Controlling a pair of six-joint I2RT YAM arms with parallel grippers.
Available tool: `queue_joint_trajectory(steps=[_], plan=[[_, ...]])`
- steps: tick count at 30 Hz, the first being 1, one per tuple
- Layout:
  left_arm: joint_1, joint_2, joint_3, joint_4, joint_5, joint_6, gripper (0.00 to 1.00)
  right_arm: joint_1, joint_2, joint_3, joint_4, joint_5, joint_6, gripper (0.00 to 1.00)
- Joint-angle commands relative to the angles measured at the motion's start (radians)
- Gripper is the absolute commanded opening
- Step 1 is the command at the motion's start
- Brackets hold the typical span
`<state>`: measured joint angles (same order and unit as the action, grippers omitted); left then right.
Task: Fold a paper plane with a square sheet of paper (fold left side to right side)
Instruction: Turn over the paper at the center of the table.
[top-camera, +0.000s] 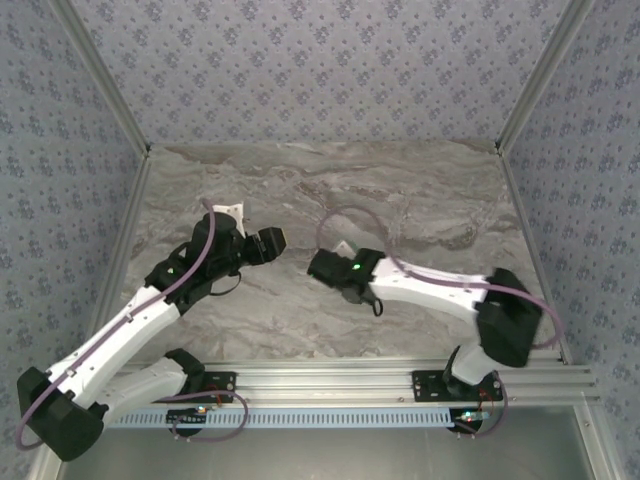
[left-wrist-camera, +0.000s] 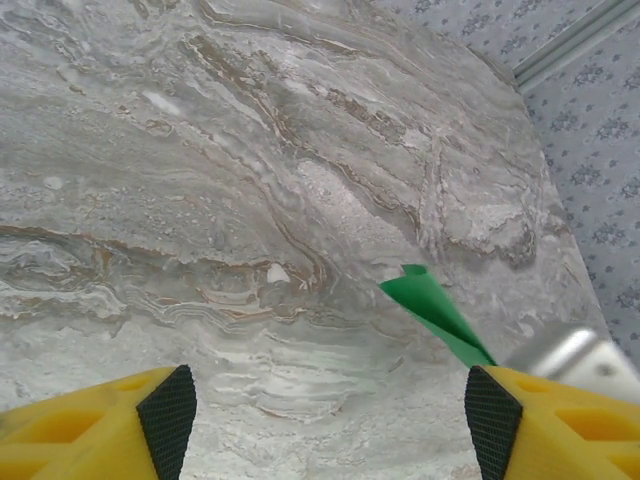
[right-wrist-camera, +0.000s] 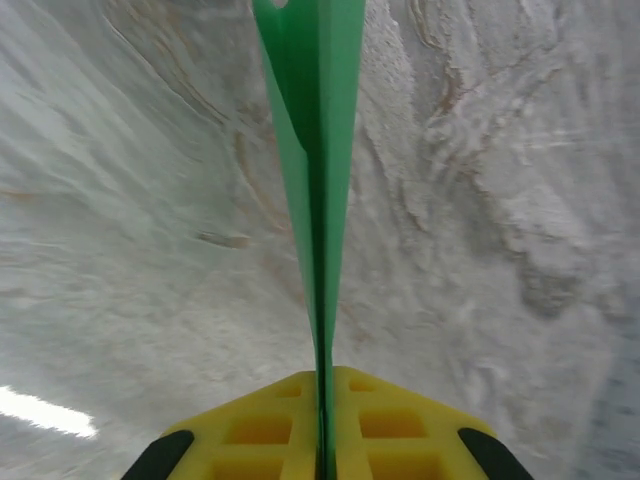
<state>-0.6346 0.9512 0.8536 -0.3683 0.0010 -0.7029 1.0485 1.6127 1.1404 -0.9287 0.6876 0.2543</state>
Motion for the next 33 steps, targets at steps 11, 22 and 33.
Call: queue_joint_trajectory(steps=[11,22,33], plan=[[0.007,-0.036,-0.008,-0.031,-0.021,0.022,0.75,0.117,0.463,0.201,-0.204,0.274,0.091,0.12],[0.007,-0.008,-0.022,0.001,0.003,-0.006,0.76,0.129,0.451,0.180,-0.098,0.032,0.035,0.43],[0.007,0.067,-0.065,0.144,0.098,-0.048,0.79,0.136,0.073,-0.028,0.125,-0.255,-0.017,0.79]])
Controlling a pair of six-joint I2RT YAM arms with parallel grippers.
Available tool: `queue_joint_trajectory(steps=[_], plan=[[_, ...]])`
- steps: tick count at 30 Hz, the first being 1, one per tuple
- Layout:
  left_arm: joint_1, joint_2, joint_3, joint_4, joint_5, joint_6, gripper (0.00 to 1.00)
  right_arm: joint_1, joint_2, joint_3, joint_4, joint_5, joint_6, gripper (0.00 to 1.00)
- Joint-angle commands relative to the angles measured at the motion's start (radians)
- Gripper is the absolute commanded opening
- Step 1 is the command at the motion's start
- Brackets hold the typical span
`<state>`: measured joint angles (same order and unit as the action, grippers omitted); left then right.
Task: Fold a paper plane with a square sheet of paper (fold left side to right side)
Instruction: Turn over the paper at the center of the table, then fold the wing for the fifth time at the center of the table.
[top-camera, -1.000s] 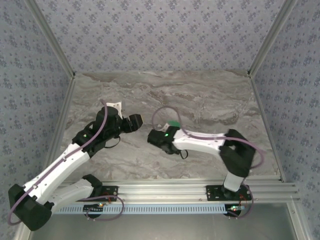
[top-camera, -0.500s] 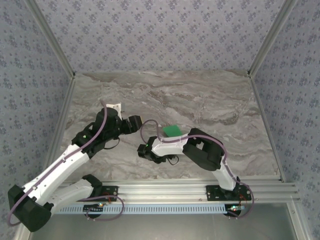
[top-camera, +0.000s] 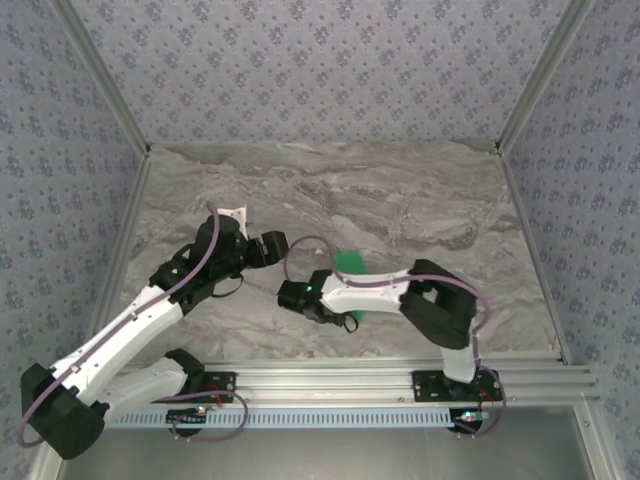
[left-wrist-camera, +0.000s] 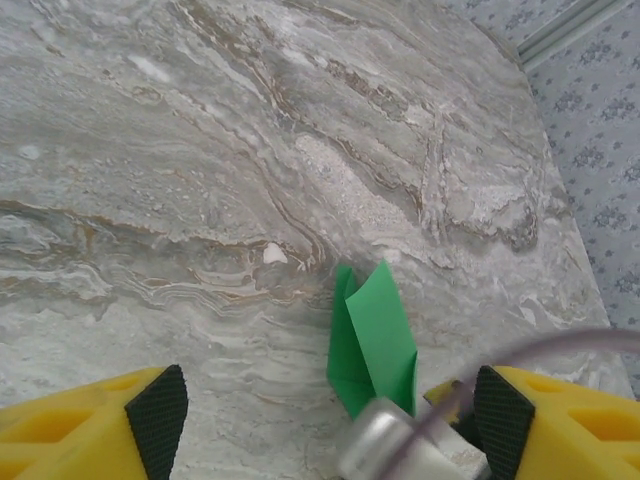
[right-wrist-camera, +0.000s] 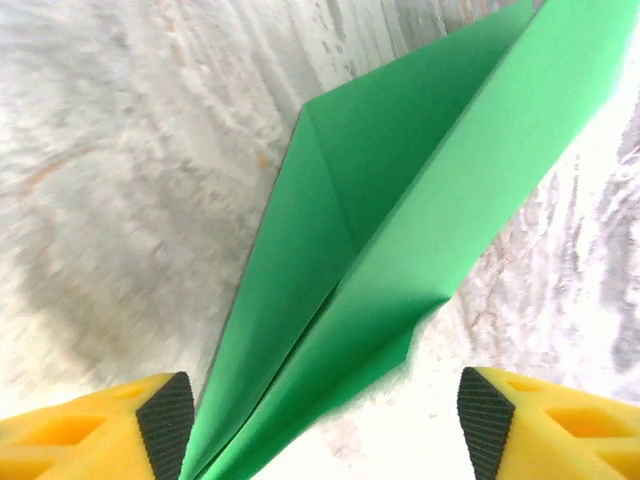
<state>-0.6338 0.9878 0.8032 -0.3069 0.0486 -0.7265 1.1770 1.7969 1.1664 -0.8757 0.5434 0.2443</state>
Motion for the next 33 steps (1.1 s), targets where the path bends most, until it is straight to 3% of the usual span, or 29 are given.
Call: queue_joint_trajectory(steps=[1,5,8,13,16,20,25,27,33], plan=[[0.006,0.048,-0.020,0.105,0.065,-0.032,0.79,0.005,-0.163,-0.083,0.092,-0.118,-0.005,0.82],[0.000,0.149,-0.036,0.217,0.140,-0.071,0.79,-0.041,-0.385,-0.193,0.173,-0.143,0.021,0.93],[-0.026,0.253,-0.041,0.319,0.193,-0.104,0.79,-0.148,-0.578,-0.304,0.265,-0.236,0.047,1.00],[-0.114,0.457,0.028,0.412,0.213,-0.123,0.77,-0.449,-0.890,-0.517,0.454,-0.571,0.111,1.00],[-0.150,0.563,0.068,0.446,0.209,-0.136,0.75,-0.624,-1.001,-0.620,0.538,-0.756,0.188,1.00],[-0.174,0.672,0.099,0.500,0.222,-0.161,0.74,-0.804,-1.048,-0.715,0.609,-0.984,0.261,1.00],[-0.188,0.773,0.129,0.557,0.256,-0.175,0.69,-0.960,-1.046,-0.801,0.700,-1.180,0.310,1.00],[-0.190,0.807,0.140,0.579,0.274,-0.175,0.63,-1.004,-1.042,-0.826,0.733,-1.236,0.317,1.00],[-0.188,0.857,0.130,0.667,0.317,-0.176,0.31,-1.056,-0.981,-0.862,0.806,-1.350,0.277,1.00]])
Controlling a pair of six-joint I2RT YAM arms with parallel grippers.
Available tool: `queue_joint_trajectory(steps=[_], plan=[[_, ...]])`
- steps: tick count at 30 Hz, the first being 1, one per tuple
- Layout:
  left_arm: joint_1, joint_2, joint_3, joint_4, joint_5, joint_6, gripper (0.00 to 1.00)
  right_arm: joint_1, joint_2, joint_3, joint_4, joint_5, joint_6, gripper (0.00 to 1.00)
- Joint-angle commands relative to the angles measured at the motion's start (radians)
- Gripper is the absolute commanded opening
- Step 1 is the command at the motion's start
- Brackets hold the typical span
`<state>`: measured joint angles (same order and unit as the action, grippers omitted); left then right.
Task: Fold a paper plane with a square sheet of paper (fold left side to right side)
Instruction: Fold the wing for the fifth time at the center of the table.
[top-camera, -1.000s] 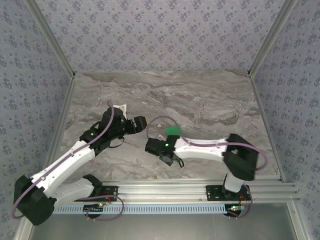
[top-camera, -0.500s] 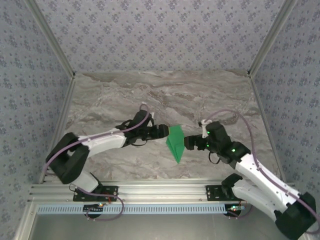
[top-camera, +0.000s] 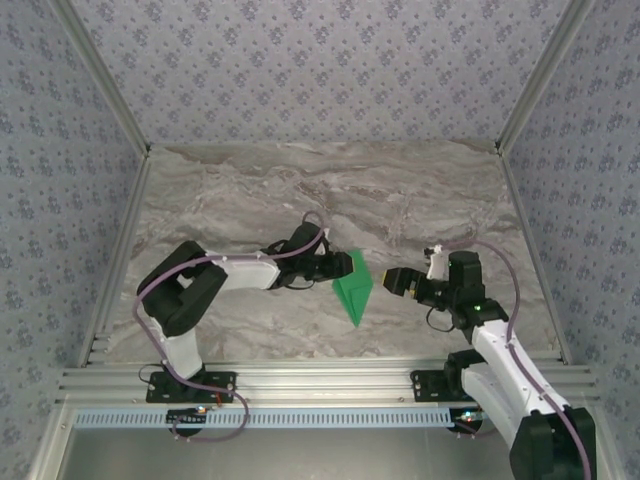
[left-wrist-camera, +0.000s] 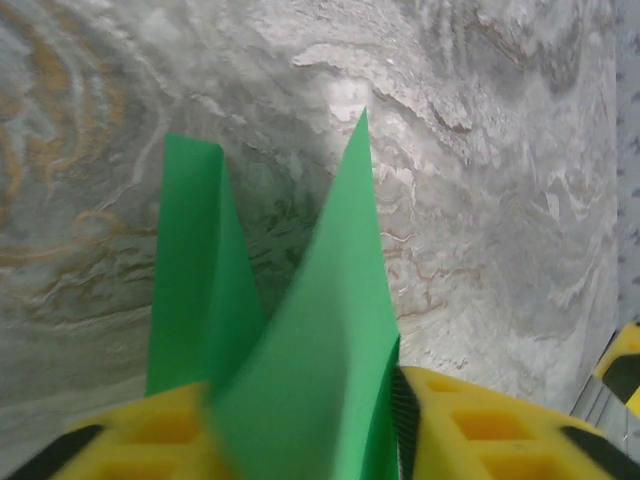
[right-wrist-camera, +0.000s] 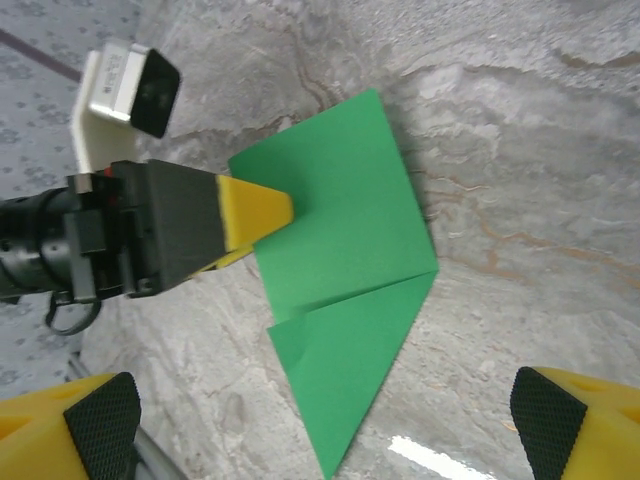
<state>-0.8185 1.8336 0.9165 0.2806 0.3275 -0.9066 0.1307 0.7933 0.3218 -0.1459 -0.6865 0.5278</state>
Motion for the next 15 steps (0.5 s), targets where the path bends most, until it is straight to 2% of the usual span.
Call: queue_joint_trajectory(steps=[1,5,10,15], plan=[[-0.002,0.010,0.009,0.093,0.047,0.006,0.26,-0.010,0.039,-0.028,0.121,-0.143,-0.002,1.00],[0.019,-0.013,-0.035,0.163,0.089,0.000,0.13,-0.013,0.123,-0.036,0.244,-0.196,-0.009,1.00],[0.049,-0.069,-0.112,0.254,0.140,-0.006,0.05,-0.011,0.253,-0.033,0.451,-0.214,0.014,0.99],[0.080,-0.142,-0.186,0.324,0.203,-0.008,0.02,-0.003,0.411,0.052,0.531,-0.312,-0.042,0.85]])
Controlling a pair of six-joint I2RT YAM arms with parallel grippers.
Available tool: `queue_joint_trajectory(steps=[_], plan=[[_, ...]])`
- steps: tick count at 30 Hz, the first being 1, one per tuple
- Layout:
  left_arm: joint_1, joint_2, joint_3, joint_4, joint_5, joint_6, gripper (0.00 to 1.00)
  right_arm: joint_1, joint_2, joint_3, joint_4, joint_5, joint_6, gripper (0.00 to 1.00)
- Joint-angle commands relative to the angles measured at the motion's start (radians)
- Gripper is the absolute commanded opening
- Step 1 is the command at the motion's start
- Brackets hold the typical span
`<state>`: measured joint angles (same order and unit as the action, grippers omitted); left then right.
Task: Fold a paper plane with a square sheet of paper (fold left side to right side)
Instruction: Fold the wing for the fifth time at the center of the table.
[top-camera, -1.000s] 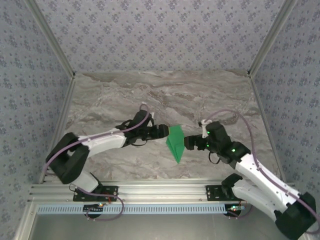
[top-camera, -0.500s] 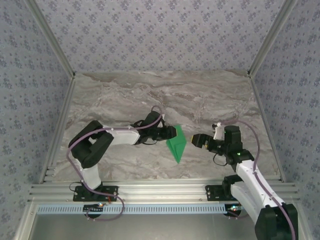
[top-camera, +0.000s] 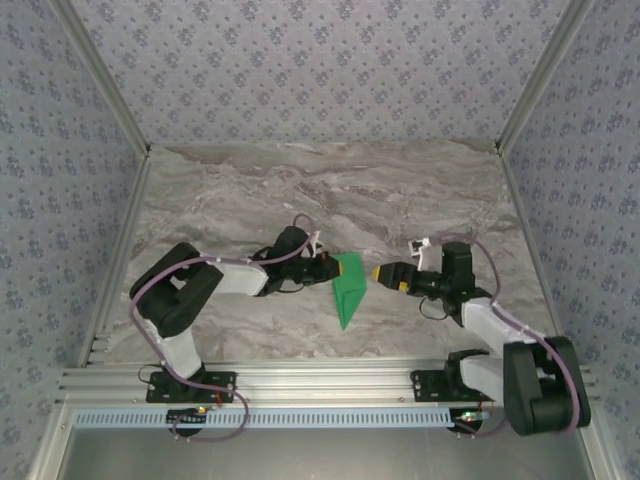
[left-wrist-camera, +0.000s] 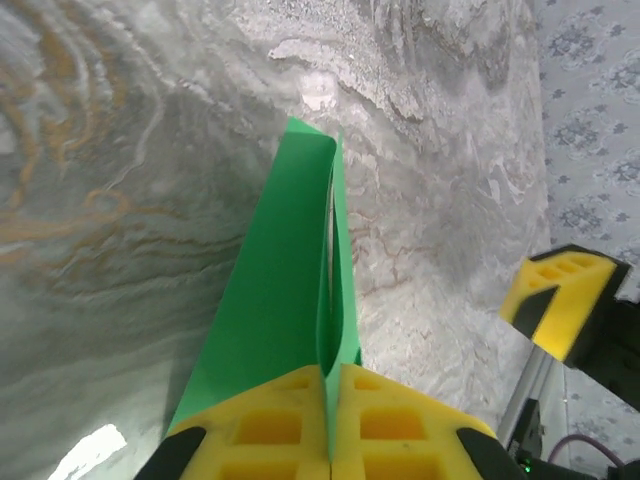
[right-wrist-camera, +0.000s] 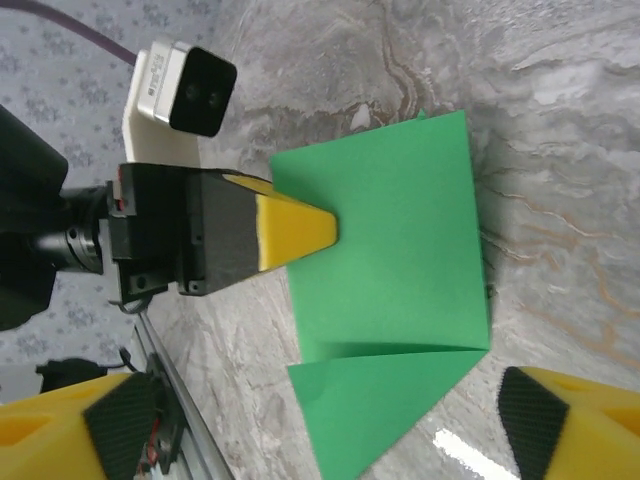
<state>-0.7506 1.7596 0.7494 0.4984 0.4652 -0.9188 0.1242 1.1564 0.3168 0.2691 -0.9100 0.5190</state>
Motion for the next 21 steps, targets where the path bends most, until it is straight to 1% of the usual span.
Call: queue_joint_trajectory(steps=[1,8,14,16,21], plan=[[0.015,-0.082,-0.033,0.116,0.075,0.006,0.02,0.005,0.075,0.069,0.137,-0.103,-0.040,0.83],[0.029,-0.145,-0.094,0.189,0.149,0.010,0.00,0.016,0.271,0.152,0.248,-0.181,-0.069,0.72],[0.028,-0.164,-0.105,0.195,0.185,0.022,0.00,0.043,0.382,0.194,0.303,-0.216,-0.075,0.69],[0.029,-0.163,-0.106,0.200,0.193,0.023,0.00,0.053,0.411,0.208,0.309,-0.229,-0.075,0.67],[0.031,-0.155,-0.104,0.195,0.199,0.026,0.00,0.067,0.457,0.229,0.303,-0.268,-0.081,0.53]])
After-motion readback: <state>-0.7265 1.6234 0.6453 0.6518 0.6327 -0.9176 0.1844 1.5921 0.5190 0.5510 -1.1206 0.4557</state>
